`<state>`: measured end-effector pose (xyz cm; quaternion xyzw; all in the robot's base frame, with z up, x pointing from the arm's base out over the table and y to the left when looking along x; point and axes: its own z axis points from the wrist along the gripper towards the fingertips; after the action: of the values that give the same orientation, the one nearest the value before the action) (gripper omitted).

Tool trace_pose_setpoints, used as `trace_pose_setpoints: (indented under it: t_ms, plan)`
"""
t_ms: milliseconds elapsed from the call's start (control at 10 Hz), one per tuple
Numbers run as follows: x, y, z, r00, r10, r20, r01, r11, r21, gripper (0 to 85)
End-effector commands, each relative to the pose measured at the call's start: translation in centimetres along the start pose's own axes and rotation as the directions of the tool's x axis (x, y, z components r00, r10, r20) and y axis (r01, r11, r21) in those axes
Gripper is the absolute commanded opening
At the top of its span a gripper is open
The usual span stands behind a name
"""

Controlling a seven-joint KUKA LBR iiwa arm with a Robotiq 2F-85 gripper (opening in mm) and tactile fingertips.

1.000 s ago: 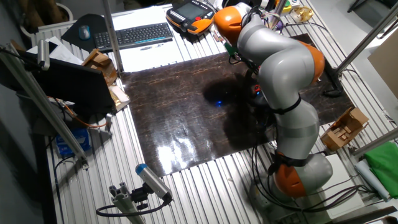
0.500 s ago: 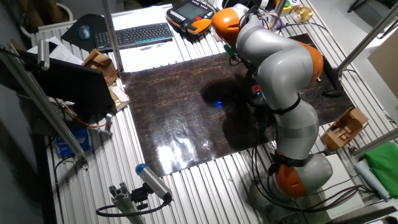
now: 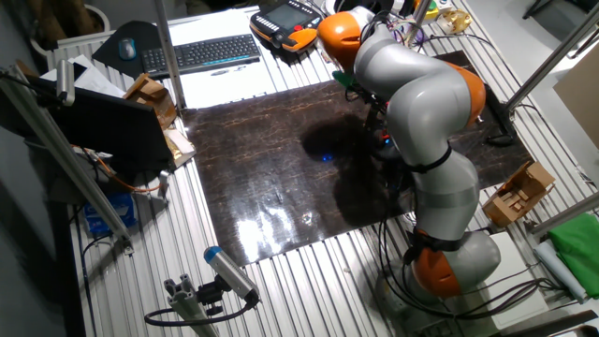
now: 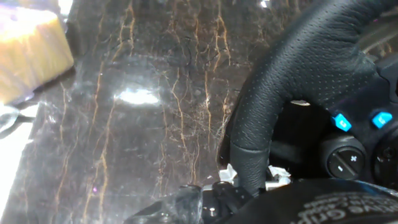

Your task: Rotate the steering wheel 90 degrees clockwise

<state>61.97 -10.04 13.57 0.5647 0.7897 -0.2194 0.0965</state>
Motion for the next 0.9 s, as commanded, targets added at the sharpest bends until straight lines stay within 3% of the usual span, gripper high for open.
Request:
trace_pose_setpoints:
  t_ms: [0,500,700,800]
  plan:
    - [0.0,0.0,0.0,0.999,-0.041,0.003,0.042,0.999,-0.015,51.3]
    - [1.8,-1.2,1.9,0.987,-0.161,0.007,0.161,0.987,-0.028,50.3]
    - [1.9,-1.4,2.0,0.983,-0.184,-0.001,0.184,0.983,-0.028,48.7]
    - [1.9,-1.4,1.9,0.981,-0.193,0.001,0.193,0.981,-0.021,41.7]
